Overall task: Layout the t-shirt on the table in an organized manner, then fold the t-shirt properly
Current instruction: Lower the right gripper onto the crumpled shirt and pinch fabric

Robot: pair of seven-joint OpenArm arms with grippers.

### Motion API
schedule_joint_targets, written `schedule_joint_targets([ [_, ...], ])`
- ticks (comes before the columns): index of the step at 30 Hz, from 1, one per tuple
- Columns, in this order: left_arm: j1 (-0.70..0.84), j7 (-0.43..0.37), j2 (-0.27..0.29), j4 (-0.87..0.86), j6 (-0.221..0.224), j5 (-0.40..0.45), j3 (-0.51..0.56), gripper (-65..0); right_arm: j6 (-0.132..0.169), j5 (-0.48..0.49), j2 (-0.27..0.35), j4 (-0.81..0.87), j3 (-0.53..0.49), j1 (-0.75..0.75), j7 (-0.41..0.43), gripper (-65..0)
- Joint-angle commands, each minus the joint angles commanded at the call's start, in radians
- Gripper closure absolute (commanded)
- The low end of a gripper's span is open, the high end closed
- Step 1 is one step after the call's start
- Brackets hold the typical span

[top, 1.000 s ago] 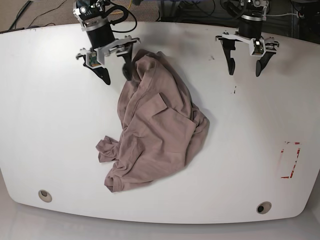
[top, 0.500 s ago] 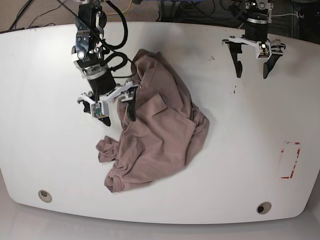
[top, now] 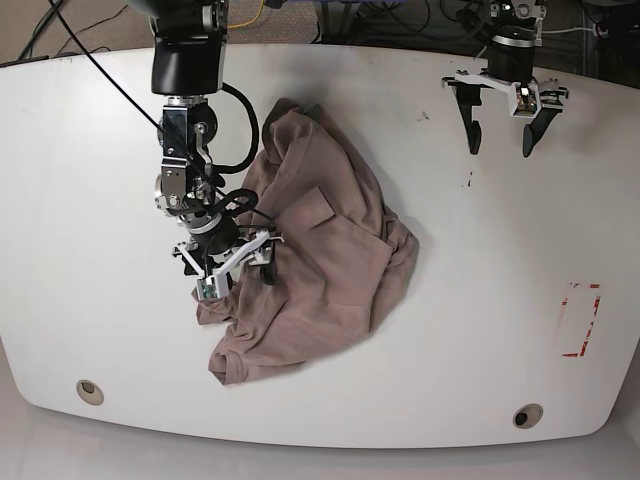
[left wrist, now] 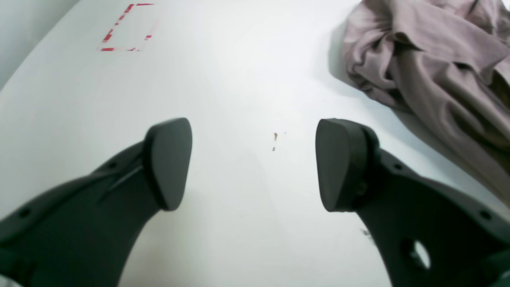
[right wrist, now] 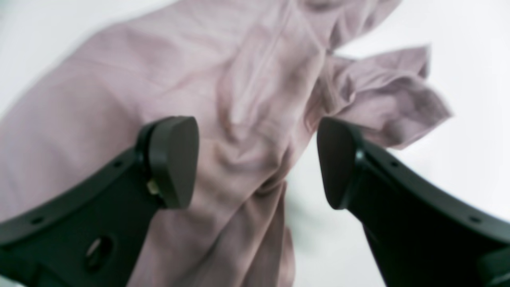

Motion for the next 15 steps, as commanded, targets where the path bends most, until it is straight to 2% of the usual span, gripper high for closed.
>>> schedule_joint_targets([
  [9, 0.0, 0.002, 0.0, 0.0, 0.0, 0.0, 0.0, -45.8, 0.0, 0.0, -0.002, -0.209, -0.002, 0.044, 0.098, -43.8],
  [13, 0.0, 0.002, 0.0, 0.0, 0.0, 0.0, 0.0, -45.8, 0.0, 0.002, -0.005, -0.238, -0.002, 0.048, 0.126, -43.3],
  [15, 0.0, 0.002, 0.0, 0.0, 0.0, 0.0, 0.0, -45.8, 0.002, 0.002, -0.005, -0.238, -0.002, 0.048, 0.126, -38.2],
])
